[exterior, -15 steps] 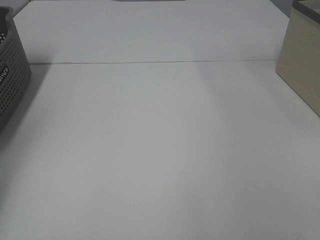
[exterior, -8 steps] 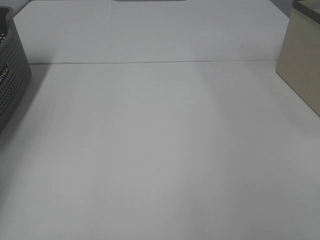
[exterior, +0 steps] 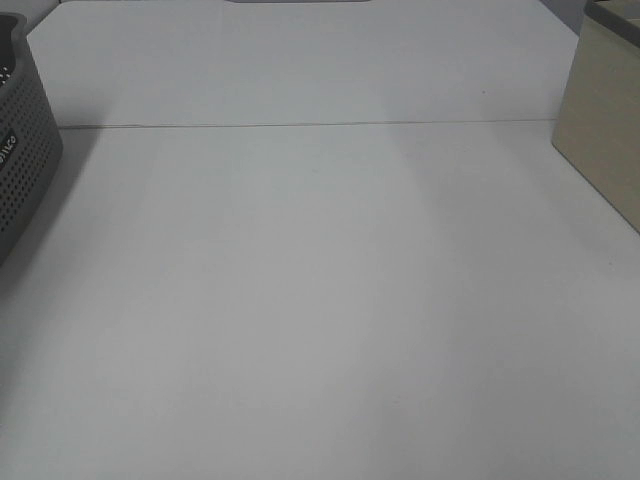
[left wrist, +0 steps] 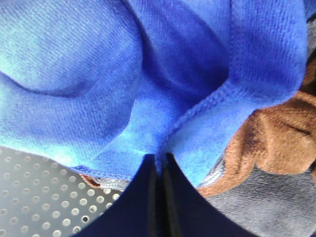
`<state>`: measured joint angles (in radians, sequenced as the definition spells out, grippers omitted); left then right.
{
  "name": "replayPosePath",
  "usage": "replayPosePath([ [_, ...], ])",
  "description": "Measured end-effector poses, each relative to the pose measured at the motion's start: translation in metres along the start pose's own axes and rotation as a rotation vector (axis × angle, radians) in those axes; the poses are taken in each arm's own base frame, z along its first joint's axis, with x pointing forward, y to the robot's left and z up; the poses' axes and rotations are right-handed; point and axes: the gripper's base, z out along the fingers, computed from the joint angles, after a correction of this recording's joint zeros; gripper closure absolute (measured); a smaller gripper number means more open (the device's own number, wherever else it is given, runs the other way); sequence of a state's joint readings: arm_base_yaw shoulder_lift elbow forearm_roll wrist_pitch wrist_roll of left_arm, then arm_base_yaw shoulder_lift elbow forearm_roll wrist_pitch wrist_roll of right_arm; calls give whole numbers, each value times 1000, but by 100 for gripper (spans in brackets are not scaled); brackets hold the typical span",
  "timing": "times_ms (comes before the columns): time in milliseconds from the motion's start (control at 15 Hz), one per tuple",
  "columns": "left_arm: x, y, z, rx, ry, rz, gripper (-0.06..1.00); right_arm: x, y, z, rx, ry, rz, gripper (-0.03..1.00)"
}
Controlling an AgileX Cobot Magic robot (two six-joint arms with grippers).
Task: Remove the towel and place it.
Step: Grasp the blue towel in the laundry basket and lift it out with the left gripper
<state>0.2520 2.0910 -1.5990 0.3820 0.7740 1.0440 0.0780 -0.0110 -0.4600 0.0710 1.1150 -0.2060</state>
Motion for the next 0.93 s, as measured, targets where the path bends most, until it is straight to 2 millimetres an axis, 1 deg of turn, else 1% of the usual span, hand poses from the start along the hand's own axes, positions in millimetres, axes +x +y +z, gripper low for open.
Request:
replayPosePath([
  [200, 0, -2, 0, 18, -5, -14, 94, 0, 0, 0, 0, 0, 0, 19],
  [267, 1, -5, -1, 58, 17, -14, 94, 0, 0, 0, 0, 0, 0, 19],
  [333, 3, -6, -6, 73, 27, -17, 94, 0, 0, 0, 0, 0, 0, 19],
  [400, 6, -5, -18, 73, 34, -24, 94, 0, 0, 0, 0, 0, 0, 19],
  [533, 17, -1, -54, 54, 46, -70, 94, 0, 0, 0, 2, 0, -1, 19],
  [600, 20, 1, -66, 40, 45, -88, 94, 0, 0, 0, 2, 0, -1, 19],
  [733, 31, 6, -111, -43, 22, -140, 94, 0, 0, 0, 3, 0, -1, 19],
  [933, 44, 5, -166, -142, -47, -234, 94, 0, 0, 0, 3, -1, -1, 19],
])
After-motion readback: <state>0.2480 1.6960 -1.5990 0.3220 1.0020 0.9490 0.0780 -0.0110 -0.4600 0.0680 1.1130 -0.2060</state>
